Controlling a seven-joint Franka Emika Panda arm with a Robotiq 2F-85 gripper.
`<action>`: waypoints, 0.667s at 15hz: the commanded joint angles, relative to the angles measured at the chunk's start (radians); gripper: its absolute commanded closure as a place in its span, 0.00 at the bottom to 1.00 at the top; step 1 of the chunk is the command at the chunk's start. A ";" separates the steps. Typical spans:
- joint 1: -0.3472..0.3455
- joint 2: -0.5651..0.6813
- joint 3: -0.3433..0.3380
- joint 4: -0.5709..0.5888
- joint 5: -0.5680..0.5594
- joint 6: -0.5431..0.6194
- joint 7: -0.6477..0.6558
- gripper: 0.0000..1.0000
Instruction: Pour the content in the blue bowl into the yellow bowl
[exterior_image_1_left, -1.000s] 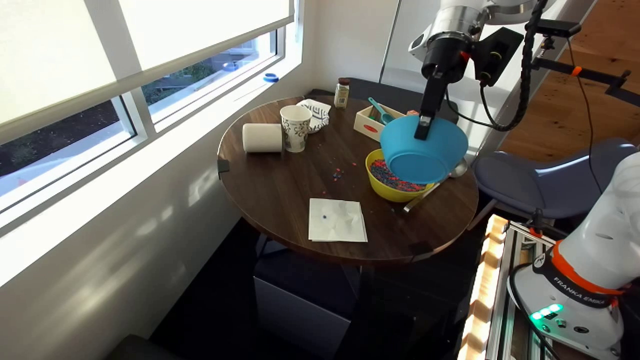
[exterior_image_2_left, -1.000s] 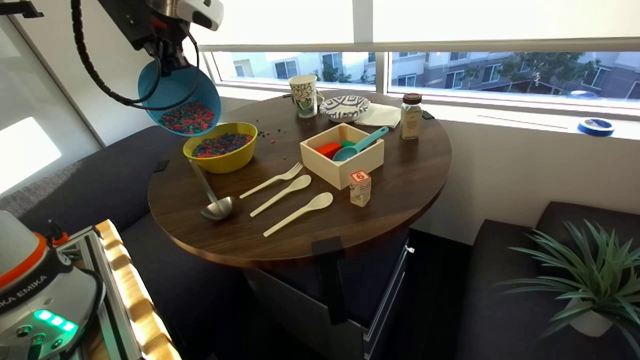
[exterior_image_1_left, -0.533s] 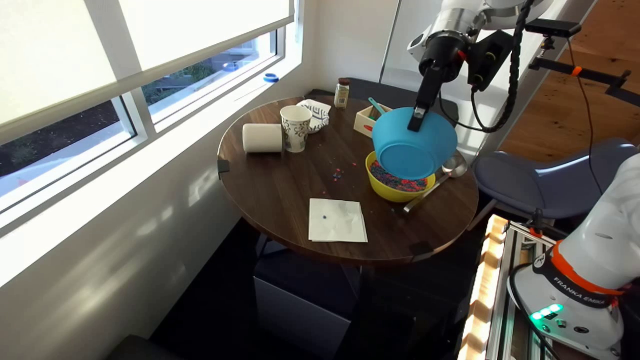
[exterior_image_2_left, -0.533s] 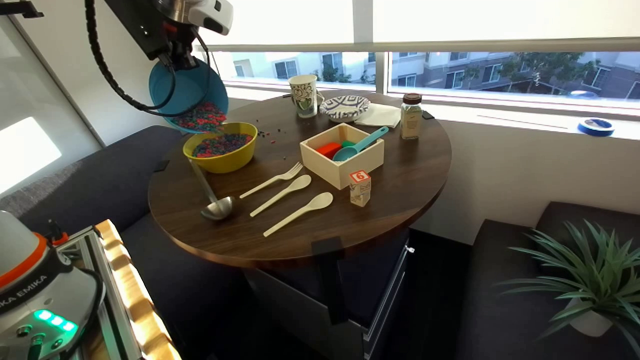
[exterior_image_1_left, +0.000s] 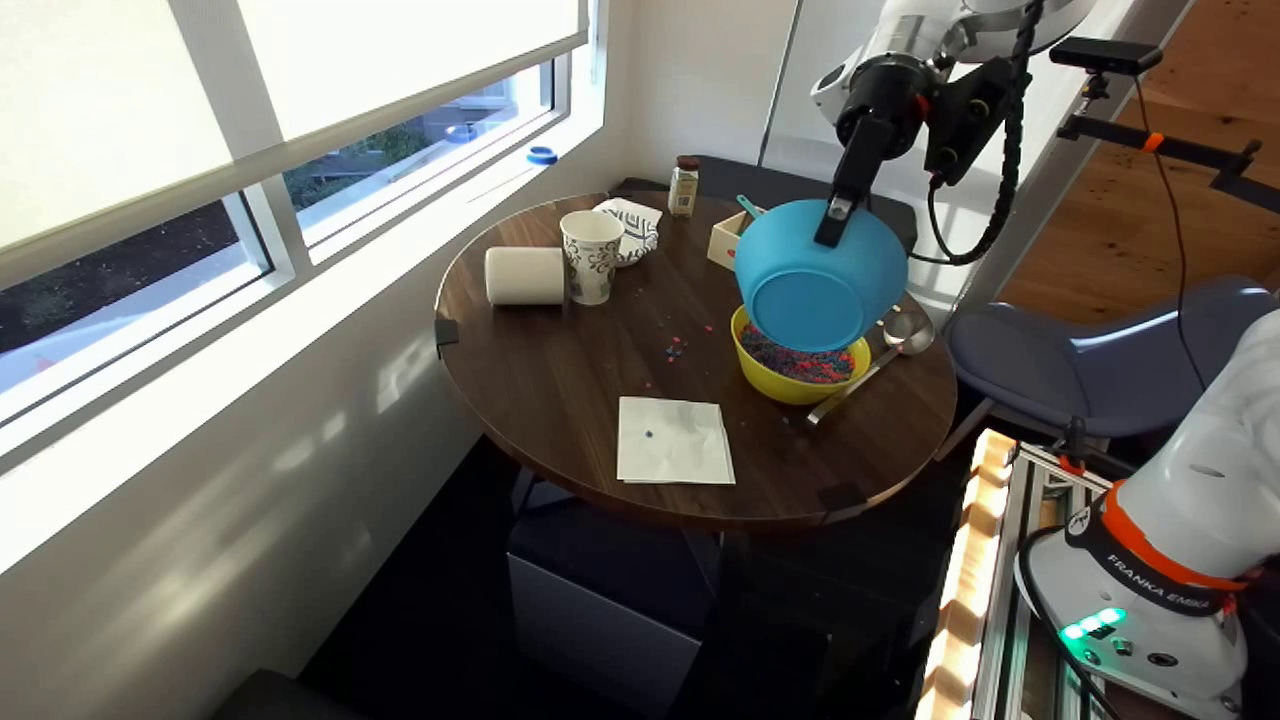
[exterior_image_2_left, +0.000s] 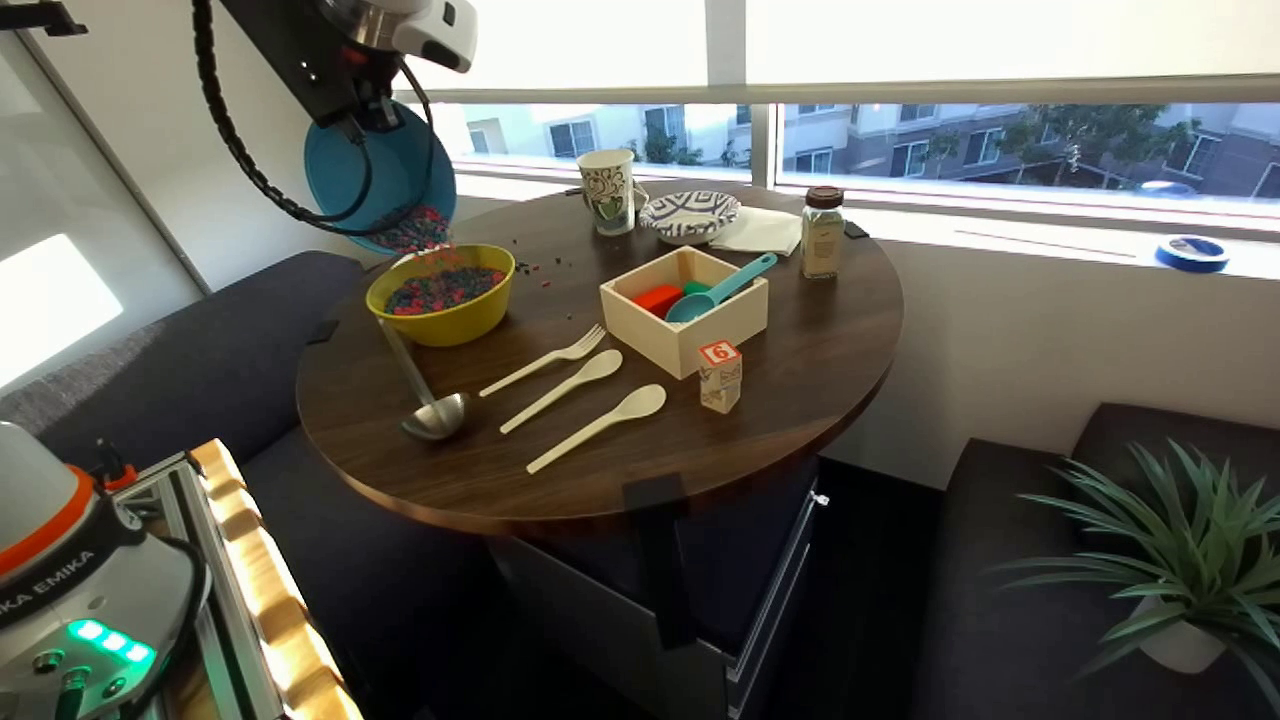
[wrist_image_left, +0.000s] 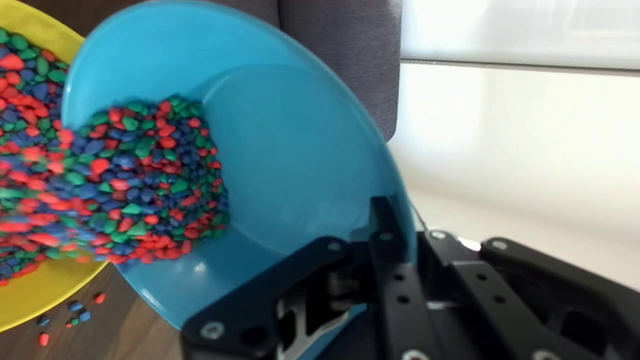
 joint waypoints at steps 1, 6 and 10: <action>-0.024 0.022 -0.005 0.028 0.043 -0.075 -0.037 0.99; -0.049 0.032 -0.009 0.037 0.080 -0.131 -0.074 0.99; -0.067 0.041 -0.017 0.041 0.109 -0.180 -0.106 0.99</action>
